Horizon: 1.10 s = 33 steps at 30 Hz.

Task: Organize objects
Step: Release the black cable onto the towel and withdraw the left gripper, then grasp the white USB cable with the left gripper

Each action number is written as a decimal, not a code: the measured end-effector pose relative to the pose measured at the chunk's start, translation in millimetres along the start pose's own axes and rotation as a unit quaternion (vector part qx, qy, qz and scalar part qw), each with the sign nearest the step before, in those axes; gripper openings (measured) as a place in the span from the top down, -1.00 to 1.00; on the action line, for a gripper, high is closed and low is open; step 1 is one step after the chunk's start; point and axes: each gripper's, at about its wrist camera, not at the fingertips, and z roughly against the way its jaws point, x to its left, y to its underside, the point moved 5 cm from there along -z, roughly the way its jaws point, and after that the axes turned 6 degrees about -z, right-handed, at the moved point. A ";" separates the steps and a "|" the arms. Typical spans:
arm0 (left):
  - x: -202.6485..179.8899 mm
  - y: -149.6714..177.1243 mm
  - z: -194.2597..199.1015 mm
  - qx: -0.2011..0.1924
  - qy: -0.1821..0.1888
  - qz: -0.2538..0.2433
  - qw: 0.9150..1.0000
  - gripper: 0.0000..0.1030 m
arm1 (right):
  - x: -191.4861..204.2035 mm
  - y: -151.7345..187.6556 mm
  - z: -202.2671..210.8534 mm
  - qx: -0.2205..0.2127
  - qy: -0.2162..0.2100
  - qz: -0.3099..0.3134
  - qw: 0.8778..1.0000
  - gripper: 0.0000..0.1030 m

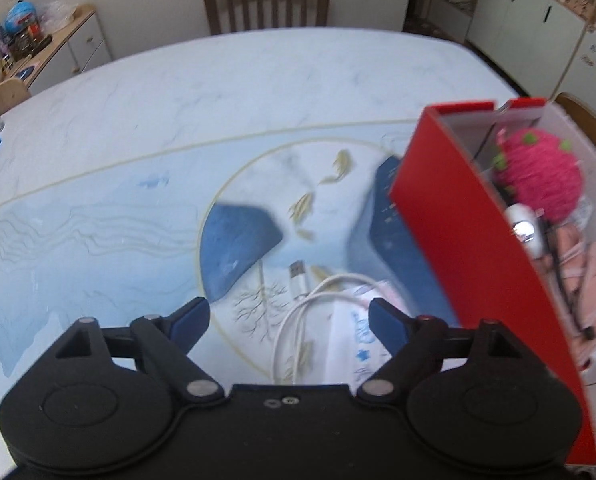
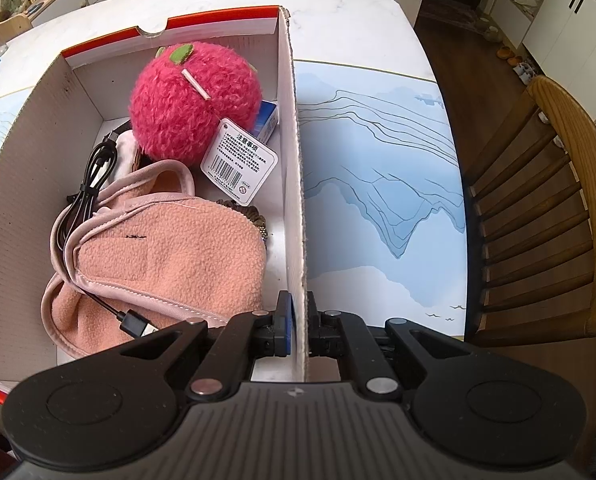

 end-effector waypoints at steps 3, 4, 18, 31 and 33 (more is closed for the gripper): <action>3.9 4.7 -14.4 0.017 -0.013 0.007 1.000 -0.72 | 0.6 -0.2 0.2 0.000 0.000 0.000 1.000 0.91; 4.6 5.7 -18.6 0.022 -0.014 0.008 1.000 -0.72 | 0.0 0.3 0.2 0.001 0.000 0.000 1.000 0.91; 3.6 11.6 -41.2 0.035 -0.036 -0.003 0.999 -0.54 | 0.2 1.0 -0.2 0.002 0.001 0.001 1.000 0.91; -6.4 6.9 -40.8 0.025 0.014 0.004 1.000 0.48 | 1.0 2.3 0.3 0.001 0.002 0.000 1.000 0.91; -6.2 6.4 -40.9 0.026 0.019 0.009 0.999 0.72 | 0.9 2.5 0.3 0.001 0.003 0.001 1.000 0.91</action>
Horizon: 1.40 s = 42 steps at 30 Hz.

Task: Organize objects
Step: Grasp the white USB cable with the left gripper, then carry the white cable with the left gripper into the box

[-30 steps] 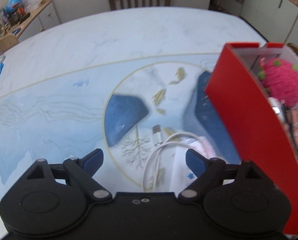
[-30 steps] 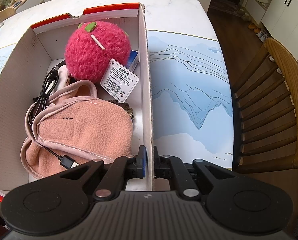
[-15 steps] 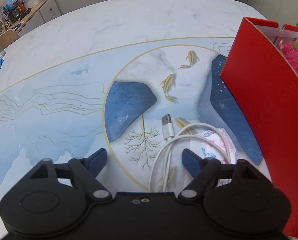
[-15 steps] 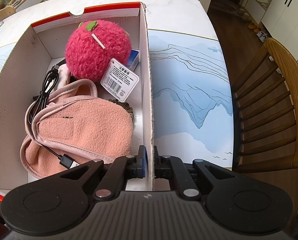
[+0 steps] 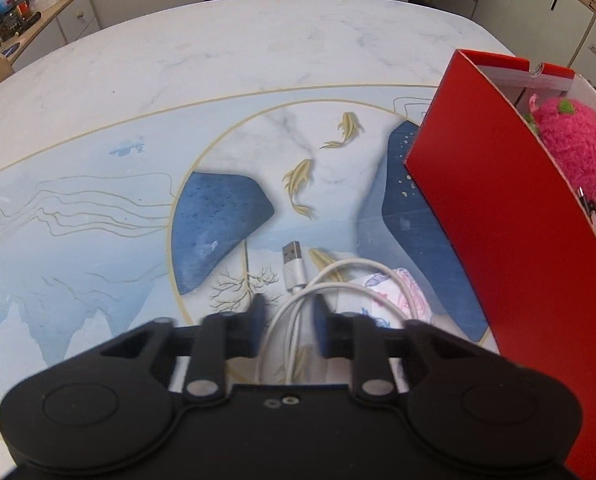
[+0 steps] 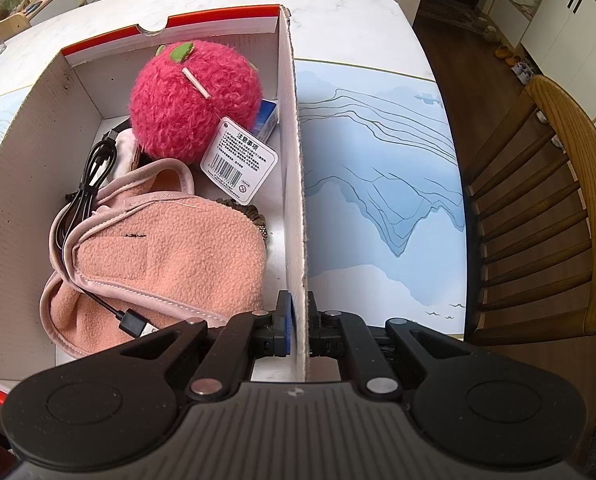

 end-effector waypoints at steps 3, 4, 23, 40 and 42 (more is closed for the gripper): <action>0.7 0.0 -0.6 0.005 0.012 0.007 1.000 0.88 | -3.0 2.0 0.8 0.000 0.000 0.001 1.000 0.90; 0.8 0.2 -0.3 0.006 0.016 0.008 1.000 0.91 | -2.5 2.2 2.1 0.000 0.000 0.001 1.000 0.90; -6.0 -12.9 69.0 -0.042 0.069 -0.010 0.997 1.00 | -5.2 4.4 2.2 -0.001 0.001 0.001 1.000 0.91; -36.5 -46.2 177.5 -0.148 0.124 -0.063 0.979 1.00 | -6.2 5.3 3.2 -0.002 0.000 0.002 1.000 0.91; -41.0 -52.0 192.0 -0.163 0.132 -0.070 0.975 1.00 | -5.3 4.9 3.5 -0.002 0.000 0.002 1.000 0.91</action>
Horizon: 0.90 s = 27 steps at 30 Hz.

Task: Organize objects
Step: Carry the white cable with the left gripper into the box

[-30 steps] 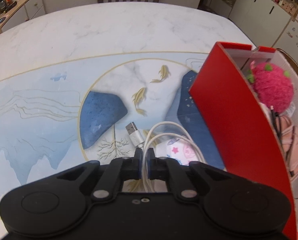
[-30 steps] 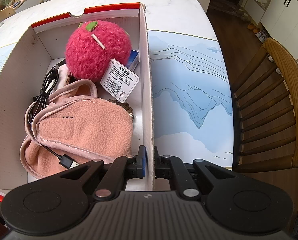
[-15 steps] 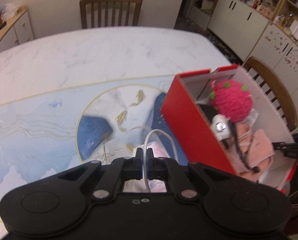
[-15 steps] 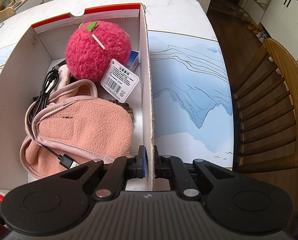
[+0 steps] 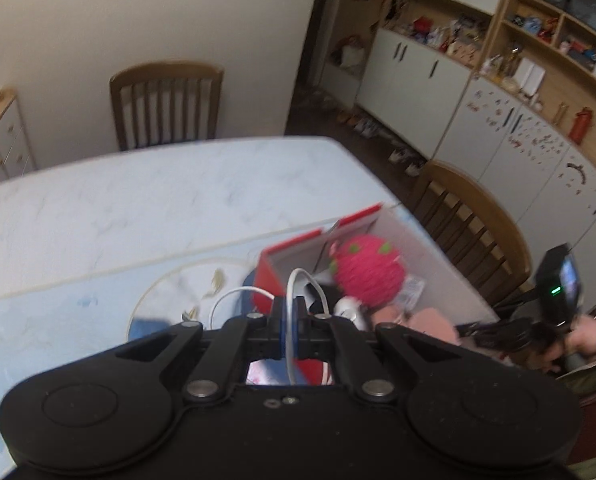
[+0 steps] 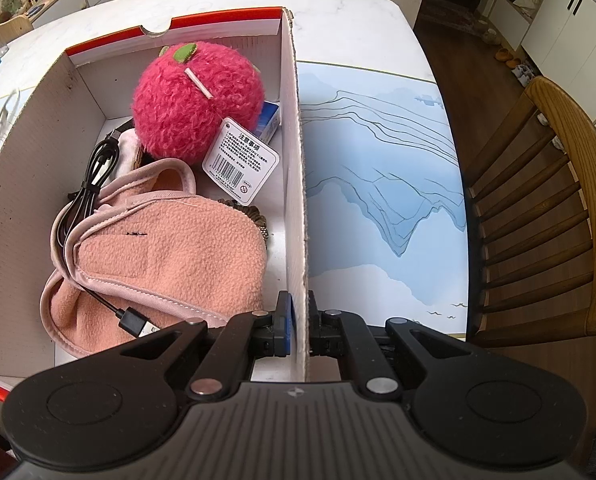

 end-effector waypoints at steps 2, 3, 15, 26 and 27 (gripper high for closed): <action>-5.9 -12.1 11.2 -0.016 0.004 -0.008 1.000 1.00 | -1.9 0.4 0.3 0.000 0.000 0.001 1.000 0.91; -9.0 -18.2 16.3 -0.023 0.010 -0.012 1.000 1.00 | -2.8 0.8 0.4 0.000 0.000 0.001 1.000 0.91; -74.2 -58.8 9.4 -0.044 0.071 -0.078 0.993 1.00 | 5.8 -1.1 -1.0 0.000 0.001 0.003 1.000 0.91; -117.9 -43.7 -60.7 0.011 0.125 -0.095 0.987 1.00 | 4.7 -1.0 -0.2 0.000 0.001 0.003 1.000 0.91; -120.1 -40.0 -68.9 0.018 0.124 -0.097 0.987 1.00 | 5.0 -0.6 -0.1 -0.001 0.001 0.003 1.000 0.91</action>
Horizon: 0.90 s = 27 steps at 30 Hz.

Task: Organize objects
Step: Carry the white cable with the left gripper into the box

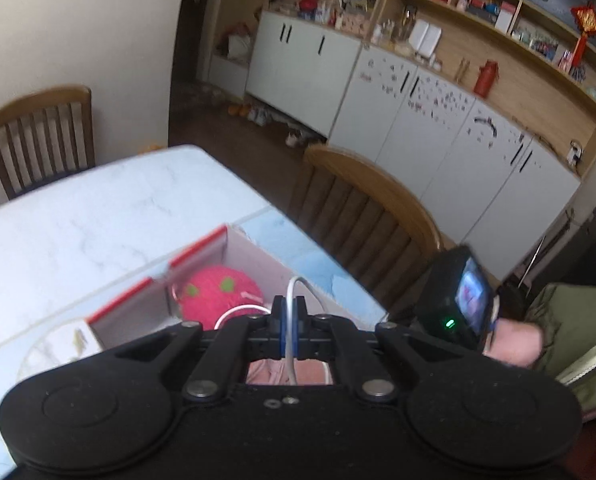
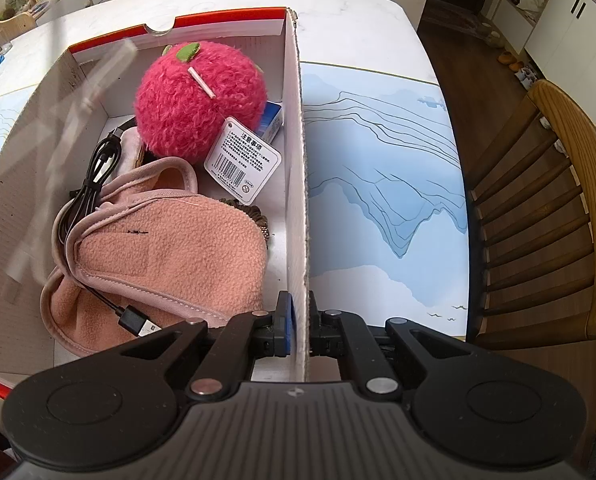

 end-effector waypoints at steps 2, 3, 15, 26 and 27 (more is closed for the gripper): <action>-0.6 7.0 -16.9 0.016 0.000 -0.002 1.000 1.00 | -0.1 -0.2 0.1 0.000 0.000 0.000 1.000 0.91; 0.0 11.0 -24.2 0.022 0.000 -0.002 1.000 1.00 | 0.0 0.1 0.1 0.000 0.000 0.000 1.000 0.91; 12.6 46.1 -74.4 0.090 -0.015 0.005 0.996 0.99 | 0.7 -0.4 0.0 0.000 0.000 -0.001 1.000 0.91; 23.2 63.7 -89.3 0.123 -0.024 0.026 0.992 0.74 | 1.7 -0.8 -0.5 0.000 0.000 -0.003 1.000 0.91; 23.2 64.5 -88.8 0.122 -0.022 0.028 0.992 0.67 | 1.9 -0.1 0.0 -0.001 0.000 -0.002 1.000 0.91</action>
